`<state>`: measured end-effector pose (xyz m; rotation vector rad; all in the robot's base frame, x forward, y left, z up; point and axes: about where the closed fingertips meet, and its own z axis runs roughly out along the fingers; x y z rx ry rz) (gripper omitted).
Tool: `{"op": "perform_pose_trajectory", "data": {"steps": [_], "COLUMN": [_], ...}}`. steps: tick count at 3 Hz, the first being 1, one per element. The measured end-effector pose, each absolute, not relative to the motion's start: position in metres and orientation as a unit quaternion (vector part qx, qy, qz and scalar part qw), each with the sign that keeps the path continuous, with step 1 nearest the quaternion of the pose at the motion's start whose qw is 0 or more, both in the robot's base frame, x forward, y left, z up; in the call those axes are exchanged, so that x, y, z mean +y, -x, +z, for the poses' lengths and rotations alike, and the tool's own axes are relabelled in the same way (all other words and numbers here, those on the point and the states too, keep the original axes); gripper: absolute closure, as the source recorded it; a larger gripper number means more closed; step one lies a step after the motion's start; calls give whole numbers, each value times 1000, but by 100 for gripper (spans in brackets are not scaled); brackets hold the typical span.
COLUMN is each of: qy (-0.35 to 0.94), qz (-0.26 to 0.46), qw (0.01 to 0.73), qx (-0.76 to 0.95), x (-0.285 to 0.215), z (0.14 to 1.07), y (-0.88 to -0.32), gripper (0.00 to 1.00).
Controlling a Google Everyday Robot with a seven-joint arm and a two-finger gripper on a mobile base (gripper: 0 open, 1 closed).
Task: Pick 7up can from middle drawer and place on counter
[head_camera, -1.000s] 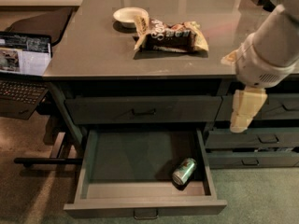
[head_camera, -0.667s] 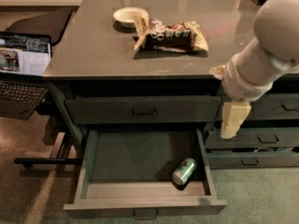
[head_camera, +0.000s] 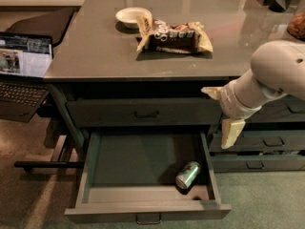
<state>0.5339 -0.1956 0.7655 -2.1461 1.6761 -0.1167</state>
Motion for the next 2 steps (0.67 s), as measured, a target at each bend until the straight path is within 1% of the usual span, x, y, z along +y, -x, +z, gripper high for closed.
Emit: {"op": "perform_pose_trajectory", "data": {"steps": [1, 2], "qy": [813, 859], "qz": [-5, 25], "qw": [205, 188], "qx": [546, 476], "x": [-196, -193], "z": [735, 707], "y": [-535, -526], "gripper": [0, 0]}}
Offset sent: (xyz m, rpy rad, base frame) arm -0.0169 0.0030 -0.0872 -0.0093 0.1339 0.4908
